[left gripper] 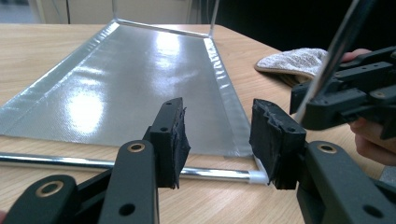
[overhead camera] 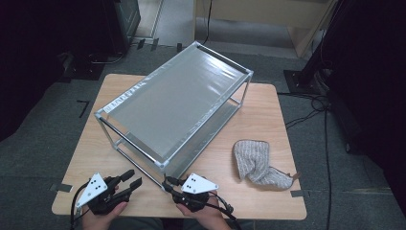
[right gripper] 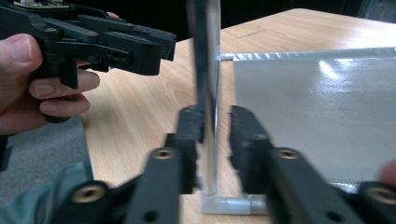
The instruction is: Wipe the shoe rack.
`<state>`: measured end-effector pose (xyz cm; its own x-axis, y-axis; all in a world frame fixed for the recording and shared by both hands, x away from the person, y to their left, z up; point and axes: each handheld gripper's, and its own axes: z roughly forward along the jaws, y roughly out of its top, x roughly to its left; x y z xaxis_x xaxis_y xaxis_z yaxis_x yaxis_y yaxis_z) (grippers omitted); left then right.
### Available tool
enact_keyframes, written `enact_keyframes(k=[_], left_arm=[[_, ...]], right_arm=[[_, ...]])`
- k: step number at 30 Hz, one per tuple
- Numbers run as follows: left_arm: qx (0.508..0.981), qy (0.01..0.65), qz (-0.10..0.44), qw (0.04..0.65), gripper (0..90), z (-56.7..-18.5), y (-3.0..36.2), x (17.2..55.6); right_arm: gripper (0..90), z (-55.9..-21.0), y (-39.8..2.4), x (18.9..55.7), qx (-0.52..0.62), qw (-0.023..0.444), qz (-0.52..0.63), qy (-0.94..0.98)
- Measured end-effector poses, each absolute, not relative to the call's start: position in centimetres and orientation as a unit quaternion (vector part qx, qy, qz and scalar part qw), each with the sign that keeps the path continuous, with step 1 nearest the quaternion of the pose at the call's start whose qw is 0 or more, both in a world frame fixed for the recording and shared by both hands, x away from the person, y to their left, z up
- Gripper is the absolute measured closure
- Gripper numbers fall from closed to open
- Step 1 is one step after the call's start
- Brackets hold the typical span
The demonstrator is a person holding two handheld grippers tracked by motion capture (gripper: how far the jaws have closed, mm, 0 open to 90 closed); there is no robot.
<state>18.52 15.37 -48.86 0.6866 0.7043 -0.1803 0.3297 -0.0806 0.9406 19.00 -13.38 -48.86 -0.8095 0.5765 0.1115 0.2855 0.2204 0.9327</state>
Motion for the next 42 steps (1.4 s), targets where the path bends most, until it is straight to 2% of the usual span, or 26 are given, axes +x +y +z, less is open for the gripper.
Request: enact_keyframes(k=[12, 28, 42], left_arm=[[0.711, 0.372, 0.168, 0.573, 54.2, -48.8, 15.7, 19.0], [0.671, 0.455, 0.194, 0.553, 50.7, -49.1, 17.4, 21.6], [0.649, 0.506, 0.234, 0.518, 47.2, -49.2, 16.9, 23.6]], right_arm=[[81.3, -48.9, -14.0, 19.1, 0.282, 0.135, 0.555, 0.771], [81.4, -49.1, -17.3, 18.9, 0.306, 0.153, 0.549, 0.763], [81.7, -49.4, -19.4, 18.1, 0.326, 0.164, 0.543, 0.757]])
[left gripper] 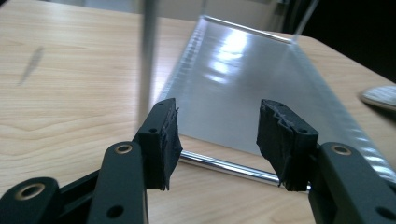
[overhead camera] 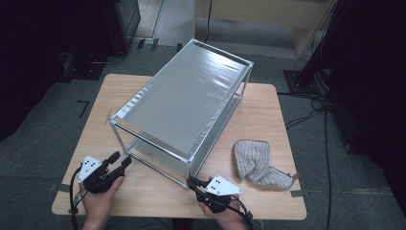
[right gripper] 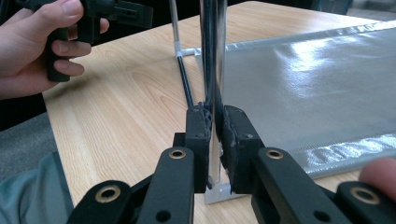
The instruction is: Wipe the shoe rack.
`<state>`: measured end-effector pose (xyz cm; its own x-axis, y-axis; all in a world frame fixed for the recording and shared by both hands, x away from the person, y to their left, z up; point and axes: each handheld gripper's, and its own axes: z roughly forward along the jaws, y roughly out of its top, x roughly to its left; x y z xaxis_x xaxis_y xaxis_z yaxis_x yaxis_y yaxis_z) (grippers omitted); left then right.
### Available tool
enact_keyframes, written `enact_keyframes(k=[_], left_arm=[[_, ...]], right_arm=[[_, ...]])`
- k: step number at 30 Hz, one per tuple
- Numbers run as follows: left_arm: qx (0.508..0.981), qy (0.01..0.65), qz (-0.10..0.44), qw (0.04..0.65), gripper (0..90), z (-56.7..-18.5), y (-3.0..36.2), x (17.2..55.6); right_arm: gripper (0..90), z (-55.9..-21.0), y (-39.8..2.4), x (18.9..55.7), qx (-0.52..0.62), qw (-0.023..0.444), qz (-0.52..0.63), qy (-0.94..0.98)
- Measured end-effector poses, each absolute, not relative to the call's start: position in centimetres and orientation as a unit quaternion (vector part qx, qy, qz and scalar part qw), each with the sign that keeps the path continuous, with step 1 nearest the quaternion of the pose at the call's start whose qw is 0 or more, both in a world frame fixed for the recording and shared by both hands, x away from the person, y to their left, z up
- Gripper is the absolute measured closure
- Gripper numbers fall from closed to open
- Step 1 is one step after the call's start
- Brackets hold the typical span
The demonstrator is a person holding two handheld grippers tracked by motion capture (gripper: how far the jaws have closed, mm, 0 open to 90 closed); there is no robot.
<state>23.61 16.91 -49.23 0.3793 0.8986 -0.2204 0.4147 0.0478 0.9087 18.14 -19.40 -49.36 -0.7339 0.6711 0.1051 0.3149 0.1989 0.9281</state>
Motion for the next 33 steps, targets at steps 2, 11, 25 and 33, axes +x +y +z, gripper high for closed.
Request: enact_keyframes(k=[2, 11, 25, 33], left_arm=[[0.646, 0.515, 0.241, 0.509, 46.6, -49.3, 16.9, 24.0], [0.64, 0.526, 0.252, 0.5, 48.9, -49.6, 17.0, 26.6], [0.665, 0.499, 0.238, 0.502, 78.2, -50.2, 16.7, 28.5], [0.689, 0.472, 0.237, 0.497, 79.4, -50.1, 16.3, 27.3]], right_arm=[[81.7, -49.4, -19.7, 18.0, 0.328, 0.167, 0.541, 0.756], [83.1, -49.7, -21.2, 17.0, 0.344, 0.178, 0.525, 0.758], [61.9, -50.3, -21.5, 16.6, 0.374, 0.181, 0.523, 0.744], [79.8, -50.0, -21.1, 17.1, 0.389, 0.196, 0.519, 0.736]])
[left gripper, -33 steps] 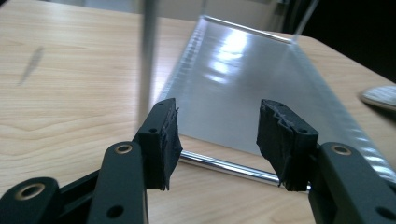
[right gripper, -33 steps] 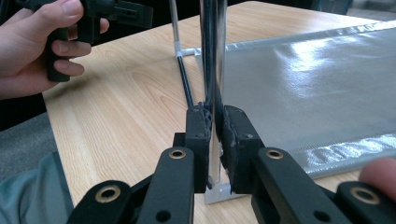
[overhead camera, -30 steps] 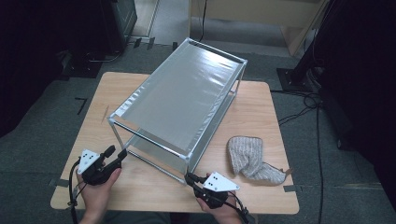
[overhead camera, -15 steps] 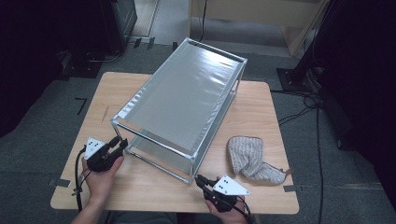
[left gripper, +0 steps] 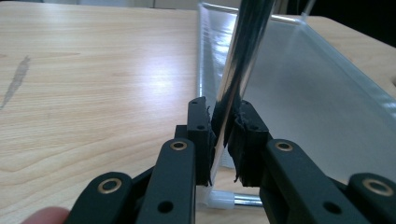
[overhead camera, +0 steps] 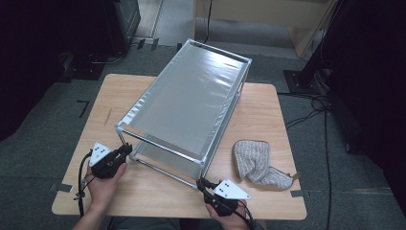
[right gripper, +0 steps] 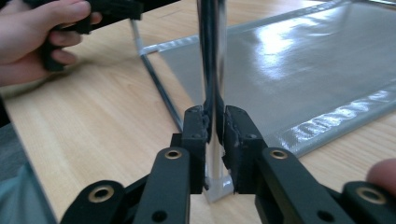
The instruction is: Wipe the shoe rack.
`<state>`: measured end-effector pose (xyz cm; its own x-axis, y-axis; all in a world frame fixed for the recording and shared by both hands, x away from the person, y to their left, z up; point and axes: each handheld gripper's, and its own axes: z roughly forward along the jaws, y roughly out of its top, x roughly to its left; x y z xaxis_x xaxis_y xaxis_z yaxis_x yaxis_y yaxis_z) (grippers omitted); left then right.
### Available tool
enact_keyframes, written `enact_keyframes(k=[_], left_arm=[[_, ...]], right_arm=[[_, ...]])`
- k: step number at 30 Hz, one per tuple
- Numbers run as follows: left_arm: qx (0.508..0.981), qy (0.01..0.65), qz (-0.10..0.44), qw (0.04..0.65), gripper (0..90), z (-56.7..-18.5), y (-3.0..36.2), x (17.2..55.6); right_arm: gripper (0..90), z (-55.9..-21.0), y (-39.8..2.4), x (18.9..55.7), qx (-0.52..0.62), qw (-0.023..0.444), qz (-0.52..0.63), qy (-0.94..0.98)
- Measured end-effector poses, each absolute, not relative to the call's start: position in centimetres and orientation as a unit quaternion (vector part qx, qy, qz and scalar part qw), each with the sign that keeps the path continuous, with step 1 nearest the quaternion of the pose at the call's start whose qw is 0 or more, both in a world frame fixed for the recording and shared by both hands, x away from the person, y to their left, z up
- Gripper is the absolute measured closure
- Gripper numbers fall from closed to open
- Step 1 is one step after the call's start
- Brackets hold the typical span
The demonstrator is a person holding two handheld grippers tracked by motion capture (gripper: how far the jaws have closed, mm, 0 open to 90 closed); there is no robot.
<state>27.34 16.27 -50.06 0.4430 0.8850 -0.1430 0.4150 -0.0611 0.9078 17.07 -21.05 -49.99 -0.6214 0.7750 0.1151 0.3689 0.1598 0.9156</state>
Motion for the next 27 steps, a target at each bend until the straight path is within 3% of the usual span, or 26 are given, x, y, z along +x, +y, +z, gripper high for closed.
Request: enact_keyframes(k=[14, 27], left_arm=[[0.73, 0.409, 0.225, 0.499, 80.6, -49.9, 16.9, 24.9], [0.761, 0.348, 0.172, 0.52, 80.1, -49.8, 16.9, 22.1]], right_arm=[[80.3, -49.8, -22.2, 19.4, 0.444, 0.225, 0.5, 0.709], [79.6, -49.7, -22.7, 21.8, 0.508, 0.256, 0.481, 0.668]])
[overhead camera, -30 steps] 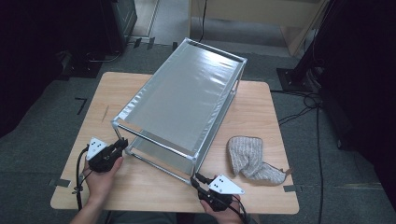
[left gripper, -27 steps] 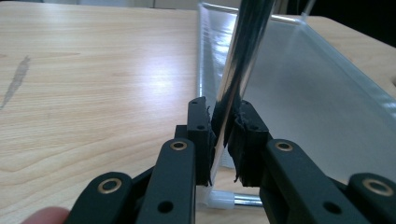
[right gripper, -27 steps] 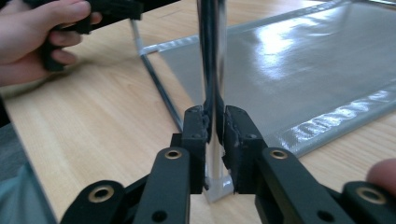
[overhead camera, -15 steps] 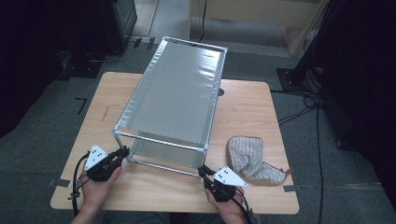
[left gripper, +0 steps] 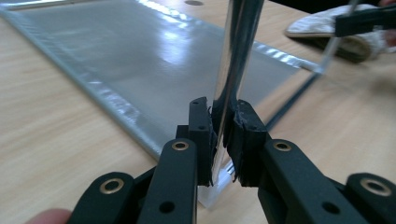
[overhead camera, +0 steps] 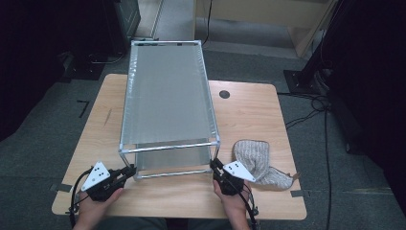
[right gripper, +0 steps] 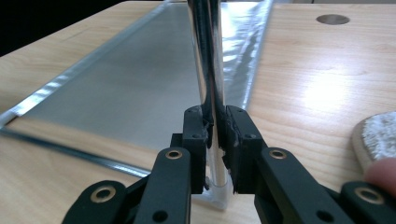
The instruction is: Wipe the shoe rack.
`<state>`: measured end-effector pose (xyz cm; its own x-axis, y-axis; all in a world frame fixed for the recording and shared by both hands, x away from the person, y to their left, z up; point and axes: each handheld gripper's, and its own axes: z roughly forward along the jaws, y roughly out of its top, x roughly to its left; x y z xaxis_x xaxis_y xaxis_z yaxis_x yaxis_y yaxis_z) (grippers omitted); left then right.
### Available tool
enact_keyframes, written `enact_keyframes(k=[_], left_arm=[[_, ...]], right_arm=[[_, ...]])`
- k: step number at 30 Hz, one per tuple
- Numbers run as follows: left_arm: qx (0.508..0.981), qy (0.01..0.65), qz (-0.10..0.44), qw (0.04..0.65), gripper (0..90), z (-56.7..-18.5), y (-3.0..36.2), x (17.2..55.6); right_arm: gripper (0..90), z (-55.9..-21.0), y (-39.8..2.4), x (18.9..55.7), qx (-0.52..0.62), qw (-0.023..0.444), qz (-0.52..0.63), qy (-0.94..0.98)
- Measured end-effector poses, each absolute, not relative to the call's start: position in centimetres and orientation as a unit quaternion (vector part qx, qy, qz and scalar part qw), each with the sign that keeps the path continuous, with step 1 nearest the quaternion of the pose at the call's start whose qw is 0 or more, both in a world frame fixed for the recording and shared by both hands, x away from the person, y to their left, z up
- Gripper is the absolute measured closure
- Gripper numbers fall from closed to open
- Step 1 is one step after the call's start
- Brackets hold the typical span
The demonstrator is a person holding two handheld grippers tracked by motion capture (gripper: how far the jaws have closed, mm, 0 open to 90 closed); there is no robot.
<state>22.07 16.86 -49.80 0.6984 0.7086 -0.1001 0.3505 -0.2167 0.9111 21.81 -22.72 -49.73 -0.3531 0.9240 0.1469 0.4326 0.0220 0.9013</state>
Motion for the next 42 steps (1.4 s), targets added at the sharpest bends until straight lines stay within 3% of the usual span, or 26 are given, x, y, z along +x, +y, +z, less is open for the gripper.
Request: enact_keyframes(k=[3, 13, 20, 25, 32, 42], left_arm=[[0.756, 0.351, 0.14, 0.534, 79.1, -49.8, 16.6, 21.1], [0.772, 0.315, 0.108, 0.541, 78.5, -49.7, 14.8, 19.2], [0.766, 0.297, 0.091, 0.563, 74.4, -49.5, 13.8, 18.8], [0.743, 0.285, 0.09, 0.599, 75.1, -48.8, 13.9, 19.1], [0.756, 0.261, 0.088, 0.594, 78.3, -48.6, 12.6, 19.6], [0.766, 0.239, 0.066, 0.593, 78.1, -48.6, 10.6, 20.6]], right_arm=[[79.0, -49.7, -22.9, 22.4, 0.517, 0.254, 0.482, 0.66], [76.6, -49.8, -24.1, 24.3, 0.534, 0.245, 0.485, 0.648], [50.9, -49.4, -25.3, 24.8, 0.508, 0.205, 0.509, 0.664], [44.4, -48.5, -25.9, 23.8, 0.482, 0.214, 0.512, 0.678], [40.6, -47.7, -28.0, 22.3, 0.466, 0.227, 0.52, 0.679], [37.0, -46.6, -35.7, 20.3, 0.555, 0.31, 0.459, 0.621]])
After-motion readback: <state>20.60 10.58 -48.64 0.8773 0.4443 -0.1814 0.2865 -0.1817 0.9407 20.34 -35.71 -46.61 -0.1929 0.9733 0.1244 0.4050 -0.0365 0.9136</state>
